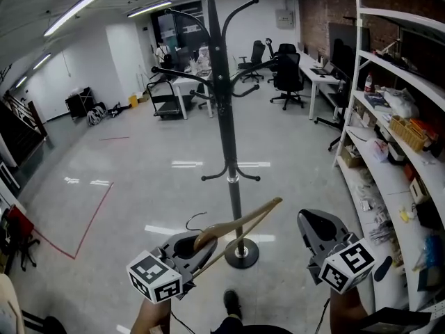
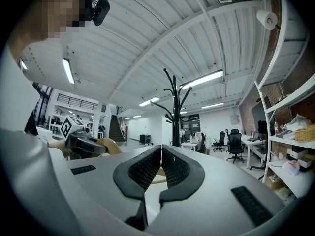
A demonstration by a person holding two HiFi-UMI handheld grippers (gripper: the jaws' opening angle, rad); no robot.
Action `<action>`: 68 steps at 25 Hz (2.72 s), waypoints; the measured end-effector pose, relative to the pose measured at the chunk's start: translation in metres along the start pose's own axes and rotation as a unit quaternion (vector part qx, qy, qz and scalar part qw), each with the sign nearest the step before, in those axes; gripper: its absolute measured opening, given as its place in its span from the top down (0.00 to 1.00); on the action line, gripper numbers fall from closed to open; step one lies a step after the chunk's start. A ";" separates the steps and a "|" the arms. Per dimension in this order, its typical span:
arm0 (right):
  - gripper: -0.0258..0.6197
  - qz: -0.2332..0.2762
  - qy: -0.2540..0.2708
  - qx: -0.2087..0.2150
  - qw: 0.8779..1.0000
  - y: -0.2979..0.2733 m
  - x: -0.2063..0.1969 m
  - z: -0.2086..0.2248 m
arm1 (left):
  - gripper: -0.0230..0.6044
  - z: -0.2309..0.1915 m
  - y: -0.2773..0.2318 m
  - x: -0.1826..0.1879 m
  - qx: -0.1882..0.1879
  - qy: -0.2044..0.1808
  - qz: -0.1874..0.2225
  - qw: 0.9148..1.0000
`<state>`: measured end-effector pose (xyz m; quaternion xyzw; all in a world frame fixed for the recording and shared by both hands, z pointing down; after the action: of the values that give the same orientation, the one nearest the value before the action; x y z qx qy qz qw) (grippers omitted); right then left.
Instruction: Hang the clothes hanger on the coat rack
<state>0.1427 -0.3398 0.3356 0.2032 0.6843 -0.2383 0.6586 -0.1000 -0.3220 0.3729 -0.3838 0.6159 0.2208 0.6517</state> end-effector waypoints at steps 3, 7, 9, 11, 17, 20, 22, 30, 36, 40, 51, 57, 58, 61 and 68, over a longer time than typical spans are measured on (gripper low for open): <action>0.95 0.007 0.013 -0.008 1.000 -0.055 0.015 0.019 | 0.88 -0.052 -0.032 0.027 -0.033 -0.032 0.002 0.999; 0.95 0.023 0.020 -0.029 0.999 -0.111 0.037 0.037 | 0.88 -0.107 -0.056 0.061 -0.091 -0.046 0.018 0.995; 0.95 0.030 0.017 -0.037 0.999 -0.128 0.042 0.043 | 0.88 -0.124 -0.062 0.072 -0.110 -0.057 0.022 0.992; 0.95 0.031 0.012 -0.047 0.998 -0.140 0.044 0.051 | 0.88 -0.138 -0.072 0.082 -0.127 -0.060 0.024 0.990; 0.95 0.020 0.009 -0.050 0.999 -0.169 0.051 0.077 | 0.88 -0.169 -0.110 0.109 -0.160 -0.059 0.020 0.985; 0.95 0.019 0.006 -0.048 0.999 -0.181 0.051 0.090 | 0.88 -0.184 -0.131 0.115 -0.159 -0.058 0.010 0.985; 0.95 0.022 0.008 -0.049 0.999 -0.185 0.053 0.099 | 0.88 -0.194 -0.145 0.116 -0.159 -0.054 0.003 0.986; 0.95 0.018 -0.002 -0.050 0.999 -0.204 0.047 0.130 | 0.88 -0.216 -0.193 0.107 -0.189 -0.048 -0.021 0.981; 0.95 0.009 -0.003 -0.044 0.999 -0.218 0.040 0.134 | 0.88 -0.217 -0.204 0.099 -0.196 -0.072 -0.028 0.978; 0.95 0.005 -0.005 -0.043 0.999 -0.225 0.036 0.139 | 0.88 -0.219 -0.212 0.093 -0.207 -0.071 -0.032 0.975; 0.95 -0.007 -0.001 -0.044 0.999 -0.223 0.033 0.138 | 0.85 -0.214 -0.212 0.091 -0.207 -0.130 0.001 0.970; 0.95 -0.012 0.006 -0.039 0.999 -0.222 0.031 0.137 | 0.83 -0.216 -0.208 0.094 -0.179 -0.159 0.030 0.970; 0.95 -0.013 0.006 -0.038 0.999 -0.222 0.031 0.137 | 0.83 -0.217 -0.207 0.096 -0.174 -0.160 0.041 0.971; 0.95 -0.016 0.008 -0.036 0.999 -0.222 0.030 0.137 | 0.83 -0.222 -0.199 0.106 -0.155 -0.162 0.076 0.972; 0.95 -0.014 0.012 -0.029 0.999 -0.223 0.032 0.135 | 0.81 -0.225 -0.190 0.108 -0.136 -0.164 0.090 0.973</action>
<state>0.1178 -0.6007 0.3145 0.1777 0.7013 -0.2251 0.6527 -0.0821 -0.6317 0.3229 -0.3705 0.4965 0.4200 0.6633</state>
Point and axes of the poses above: the fingertips, and each gripper's own axes: y backward along the fingers, z to its right, x out of its top, the point moved 4 cm from there along y, backward along the fingers, and after that the axes turned 6 degrees about -z, right-handed, at the moved point
